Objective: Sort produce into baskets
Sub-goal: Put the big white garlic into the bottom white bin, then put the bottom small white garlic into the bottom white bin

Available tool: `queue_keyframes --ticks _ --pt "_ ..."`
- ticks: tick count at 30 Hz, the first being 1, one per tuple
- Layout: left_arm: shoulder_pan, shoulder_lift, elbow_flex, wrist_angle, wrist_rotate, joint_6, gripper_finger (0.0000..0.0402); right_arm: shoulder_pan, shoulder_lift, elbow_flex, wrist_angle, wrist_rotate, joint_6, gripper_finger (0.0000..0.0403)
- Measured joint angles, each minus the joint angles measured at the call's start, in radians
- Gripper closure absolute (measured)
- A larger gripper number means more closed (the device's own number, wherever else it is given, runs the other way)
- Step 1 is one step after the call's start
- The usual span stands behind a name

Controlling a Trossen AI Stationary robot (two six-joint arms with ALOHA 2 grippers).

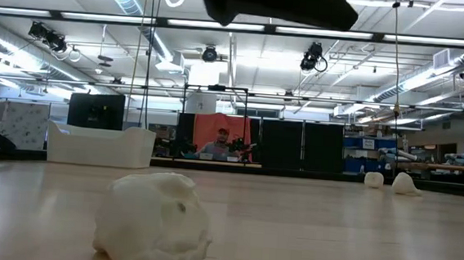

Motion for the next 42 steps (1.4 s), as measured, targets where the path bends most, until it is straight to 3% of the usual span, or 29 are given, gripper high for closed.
queue_keyframes --ticks 8,15,34,42 --pt "-0.007 0.000 0.000 -0.134 0.208 -0.185 0.0133 0.003 0.005 0.000 -0.009 0.024 0.026 0.0245" --pt "-0.024 0.005 0.000 -0.308 0.361 -0.299 0.0133 0.003 0.005 0.000 -0.006 0.060 0.026 0.0235" --pt "-0.041 0.080 0.000 -0.339 0.320 -0.281 0.0163 0.003 0.005 0.000 0.041 0.138 -0.027 0.0235" --pt "-0.026 0.080 0.000 -0.312 0.287 -0.244 0.0225 0.003 0.006 0.000 0.041 0.192 -0.035 0.0235"
